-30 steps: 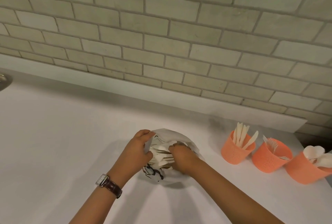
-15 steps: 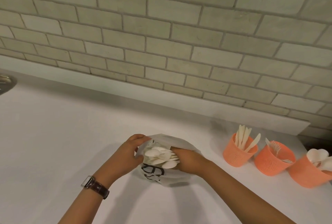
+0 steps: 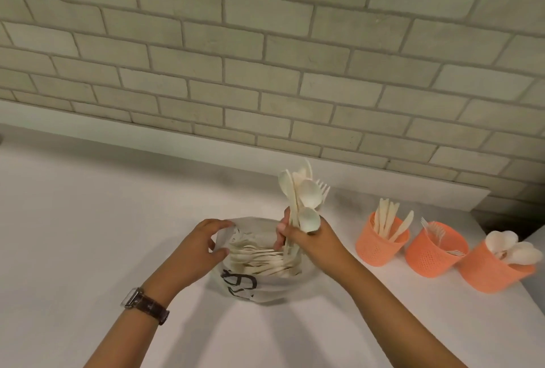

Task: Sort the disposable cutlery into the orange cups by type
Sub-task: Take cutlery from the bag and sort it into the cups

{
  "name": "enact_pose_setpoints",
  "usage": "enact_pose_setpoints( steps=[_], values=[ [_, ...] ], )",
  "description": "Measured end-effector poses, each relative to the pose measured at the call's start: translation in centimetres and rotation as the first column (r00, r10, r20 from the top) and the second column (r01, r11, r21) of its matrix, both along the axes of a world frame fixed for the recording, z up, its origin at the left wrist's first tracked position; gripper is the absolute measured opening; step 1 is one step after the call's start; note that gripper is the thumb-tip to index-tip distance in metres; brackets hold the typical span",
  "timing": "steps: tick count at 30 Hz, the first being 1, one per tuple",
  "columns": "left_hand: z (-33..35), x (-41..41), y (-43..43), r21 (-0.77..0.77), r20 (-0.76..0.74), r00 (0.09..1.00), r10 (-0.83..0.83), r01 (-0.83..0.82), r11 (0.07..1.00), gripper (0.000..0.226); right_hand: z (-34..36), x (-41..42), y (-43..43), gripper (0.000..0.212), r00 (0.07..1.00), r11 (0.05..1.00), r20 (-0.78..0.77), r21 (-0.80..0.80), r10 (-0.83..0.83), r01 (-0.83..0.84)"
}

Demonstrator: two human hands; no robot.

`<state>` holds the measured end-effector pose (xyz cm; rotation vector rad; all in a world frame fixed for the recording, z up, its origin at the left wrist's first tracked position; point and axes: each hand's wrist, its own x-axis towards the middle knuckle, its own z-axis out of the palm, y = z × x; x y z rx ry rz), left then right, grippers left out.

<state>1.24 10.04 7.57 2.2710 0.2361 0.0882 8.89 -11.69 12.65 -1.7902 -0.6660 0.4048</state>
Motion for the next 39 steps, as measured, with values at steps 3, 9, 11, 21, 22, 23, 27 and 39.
enact_pose_setpoints(
  steps=[3,9,11,21,22,23,27,39],
  values=[
    [0.1,0.6,0.4,0.060,-0.028,0.998,-0.048,0.050,0.997,0.033,0.3,-1.4,-1.7,0.024,0.983,0.978,-0.135,0.149,-0.124,0.144],
    [1.0,1.7,0.2,0.231,0.029,0.996,-0.086,0.077,0.970,0.035,-2.2,-3.9,-6.6,0.036,0.785,0.850,-0.486,0.145,-0.384,0.506],
    [1.6,2.2,-1.1,0.273,0.107,0.990,-0.092,0.060,0.960,0.030,-2.8,-4.4,-8.0,0.030,0.711,0.802,-0.568,0.142,-0.415,0.581],
    [1.6,2.7,-18.7,-0.125,0.212,0.900,-0.381,0.411,0.903,0.016,-3.6,-5.6,-14.2,0.024,0.576,0.696,-0.548,-0.017,-0.607,0.718],
    [1.3,2.7,-20.6,-0.158,0.205,0.898,-0.388,0.422,0.893,0.016,-3.6,-5.6,-14.9,0.024,0.577,0.693,-0.533,-0.023,-0.618,0.721],
    [1.0,2.8,-22.4,-0.186,0.198,0.901,-0.385,0.421,0.888,0.016,-3.5,-5.5,-15.7,0.024,0.586,0.693,-0.516,-0.022,-0.625,0.720],
    [0.0,3.1,-29.1,-0.309,0.146,0.951,-0.273,0.306,0.900,0.013,-3.6,-5.1,-19.9,0.022,0.633,0.711,-0.439,-0.019,-0.638,0.703],
    [0.6,4.0,-45.1,-0.504,0.030,0.998,-0.055,0.063,0.861,0.015,-4.7,-3.3,-34.1,0.025,0.705,0.775,-0.363,-0.085,-0.610,0.627]
  ],
)
